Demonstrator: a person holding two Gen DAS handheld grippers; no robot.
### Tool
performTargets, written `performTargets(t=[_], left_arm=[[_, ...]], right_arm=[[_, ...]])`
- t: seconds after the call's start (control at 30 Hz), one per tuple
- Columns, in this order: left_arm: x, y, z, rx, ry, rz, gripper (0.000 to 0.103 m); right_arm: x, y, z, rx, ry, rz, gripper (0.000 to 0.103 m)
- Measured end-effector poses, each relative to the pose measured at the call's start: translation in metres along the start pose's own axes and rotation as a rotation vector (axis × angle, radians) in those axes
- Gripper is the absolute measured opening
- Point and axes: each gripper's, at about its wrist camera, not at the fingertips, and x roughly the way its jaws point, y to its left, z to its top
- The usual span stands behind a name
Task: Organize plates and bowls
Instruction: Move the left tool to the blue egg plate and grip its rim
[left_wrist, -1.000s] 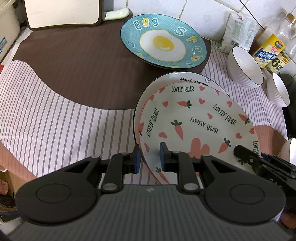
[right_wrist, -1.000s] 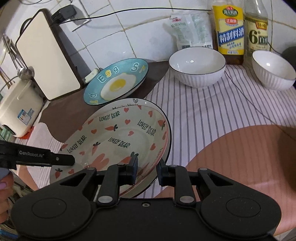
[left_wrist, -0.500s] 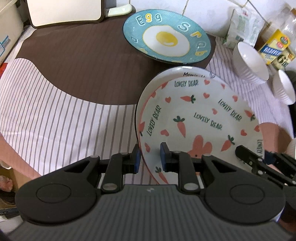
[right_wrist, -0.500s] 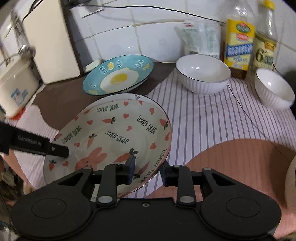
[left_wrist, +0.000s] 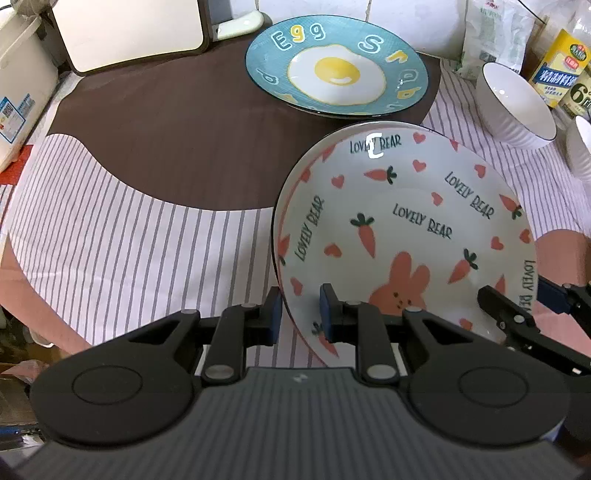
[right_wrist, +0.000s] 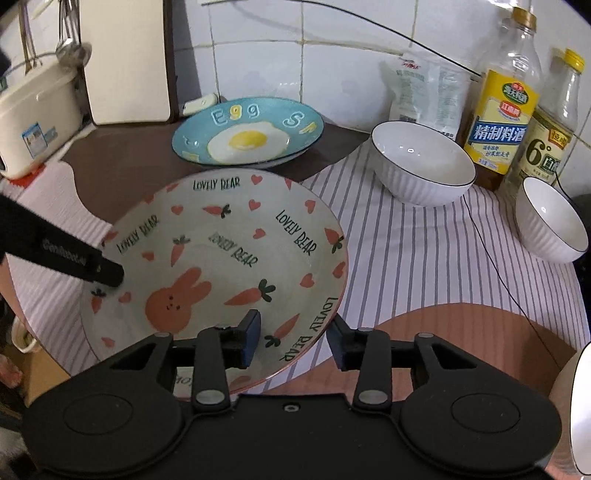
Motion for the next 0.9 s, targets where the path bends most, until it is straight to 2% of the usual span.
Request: performTargets(t=[0.1, 0.27, 0.47, 0.63, 0.8, 0.87, 0.9], left_arm=[[0.002, -0.003, 0.000, 0.003, 0.000, 0.018, 0.020], [0.001, -0.001, 0.001, -0.018, 0.004, 0.017, 0.020], [-0.014, 0.006, 0.000, -0.026, -0.001, -0.043, 0.020], [-0.042, 0.015, 0.008, -0.052, -0.062, -0.095, 0.021], [-0.072, 0.025, 0.023, -0.043, -0.174, -0.124, 0.024], [-0.077, 0.030, 0.028, -0.049, -0.214, -0.126, 0.024], [-0.079, 0.031, 0.031, -0.052, -0.239, -0.127, 0.024]], right_arm=[[0.002, 0.007, -0.002, -0.048, -0.015, -0.039, 0.046], [-0.001, -0.001, -0.004, 0.002, -0.028, -0.009, 0.046], [-0.032, -0.007, 0.003, -0.009, -0.151, 0.001, 0.046], [-0.059, -0.014, 0.014, -0.020, -0.248, 0.100, 0.046], [-0.069, -0.022, 0.024, -0.002, -0.333, 0.171, 0.047], [-0.067, -0.023, 0.028, -0.002, -0.375, 0.180, 0.052], [-0.064, -0.024, 0.031, -0.003, -0.395, 0.186, 0.058]])
